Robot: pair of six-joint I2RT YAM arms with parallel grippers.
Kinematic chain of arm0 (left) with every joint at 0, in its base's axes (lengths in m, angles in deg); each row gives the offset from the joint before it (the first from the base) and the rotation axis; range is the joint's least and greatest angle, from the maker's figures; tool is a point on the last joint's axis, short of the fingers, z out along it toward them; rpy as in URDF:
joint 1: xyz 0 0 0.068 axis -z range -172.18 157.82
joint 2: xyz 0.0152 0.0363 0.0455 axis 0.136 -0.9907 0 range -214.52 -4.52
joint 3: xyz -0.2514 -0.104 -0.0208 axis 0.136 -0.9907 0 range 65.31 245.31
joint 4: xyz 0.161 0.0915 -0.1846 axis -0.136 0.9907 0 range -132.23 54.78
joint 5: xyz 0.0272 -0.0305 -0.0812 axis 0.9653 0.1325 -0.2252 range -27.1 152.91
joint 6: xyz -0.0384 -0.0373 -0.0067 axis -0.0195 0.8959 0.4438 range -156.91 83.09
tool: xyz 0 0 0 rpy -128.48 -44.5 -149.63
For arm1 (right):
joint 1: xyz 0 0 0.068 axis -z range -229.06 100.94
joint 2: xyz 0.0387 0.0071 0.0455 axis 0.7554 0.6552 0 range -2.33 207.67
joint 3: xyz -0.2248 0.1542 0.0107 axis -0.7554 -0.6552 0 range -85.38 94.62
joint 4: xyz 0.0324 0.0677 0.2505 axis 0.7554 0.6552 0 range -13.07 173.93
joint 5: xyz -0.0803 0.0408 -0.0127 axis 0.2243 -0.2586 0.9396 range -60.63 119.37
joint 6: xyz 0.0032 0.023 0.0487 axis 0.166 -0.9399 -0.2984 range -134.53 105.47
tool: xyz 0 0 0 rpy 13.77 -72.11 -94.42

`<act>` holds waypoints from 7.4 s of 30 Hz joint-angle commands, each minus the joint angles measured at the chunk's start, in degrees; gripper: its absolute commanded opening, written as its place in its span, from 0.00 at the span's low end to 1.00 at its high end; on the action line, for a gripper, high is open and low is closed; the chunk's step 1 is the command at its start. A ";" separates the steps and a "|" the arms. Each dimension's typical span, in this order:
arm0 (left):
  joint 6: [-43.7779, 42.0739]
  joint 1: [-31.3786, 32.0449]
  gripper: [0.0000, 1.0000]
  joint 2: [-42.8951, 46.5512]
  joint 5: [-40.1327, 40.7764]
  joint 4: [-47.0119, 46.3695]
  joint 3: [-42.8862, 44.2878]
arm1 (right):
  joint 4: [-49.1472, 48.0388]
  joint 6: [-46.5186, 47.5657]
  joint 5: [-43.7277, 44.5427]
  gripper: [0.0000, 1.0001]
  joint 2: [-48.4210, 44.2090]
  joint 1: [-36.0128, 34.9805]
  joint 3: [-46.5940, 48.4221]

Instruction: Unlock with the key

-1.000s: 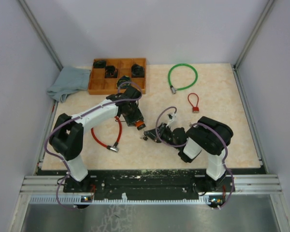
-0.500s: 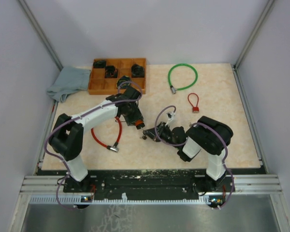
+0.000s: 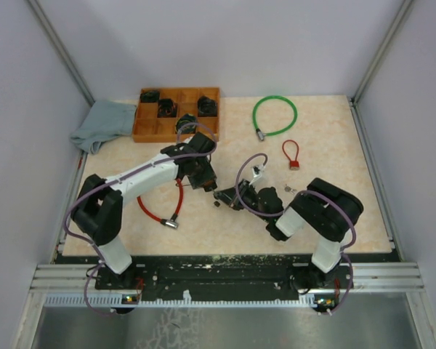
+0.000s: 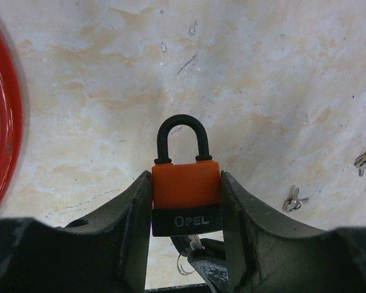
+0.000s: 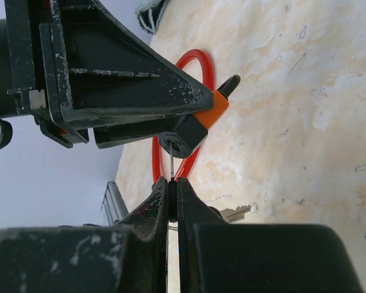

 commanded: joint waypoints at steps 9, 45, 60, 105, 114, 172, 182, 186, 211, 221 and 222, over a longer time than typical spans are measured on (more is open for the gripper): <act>2.34 3.12 0.00 3.69 -0.90 3.05 -2.37 | 9.56 -0.57 10.18 0.00 -10.14 -0.05 4.14; 2.57 3.66 0.00 4.74 9.56 6.40 -0.68 | 11.45 0.41 8.24 0.00 -15.03 -4.29 4.24; 2.41 3.70 0.00 7.60 10.68 2.88 -4.34 | 10.07 0.49 5.20 0.00 -17.10 -4.77 2.78; -0.15 9.25 0.00 16.00 21.73 -6.16 -10.34 | 13.85 -1.46 5.00 0.00 -13.94 -7.49 3.25; -0.12 10.48 0.00 16.58 23.99 -6.20 -10.57 | 12.90 -2.90 5.44 0.00 -13.02 -7.56 2.41; 4.40 15.14 0.00 19.35 29.57 -6.87 -13.51 | 11.81 -4.91 11.01 0.00 -13.07 -7.45 2.00; 11.30 16.04 0.00 21.29 22.88 -6.47 -16.58 | 4.22 -0.42 13.88 0.00 -9.47 -7.01 1.30; 14.83 16.04 0.00 20.41 18.35 -6.10 -17.63 | -5.42 5.67 15.17 0.00 -7.56 -7.01 -0.78; -12.95 -3.68 0.67 18.24 5.94 -15.53 -18.08 | -3.13 13.26 7.53 0.00 -10.84 -1.30 -9.94; -27.23 -5.10 0.76 -7.71 4.68 -0.29 7.13 | 7.38 18.38 9.70 0.00 -18.00 -0.34 -10.10; -27.92 -5.13 0.75 -9.72 5.01 0.56 8.44 | 7.88 18.77 9.92 0.00 -18.96 -0.30 -10.28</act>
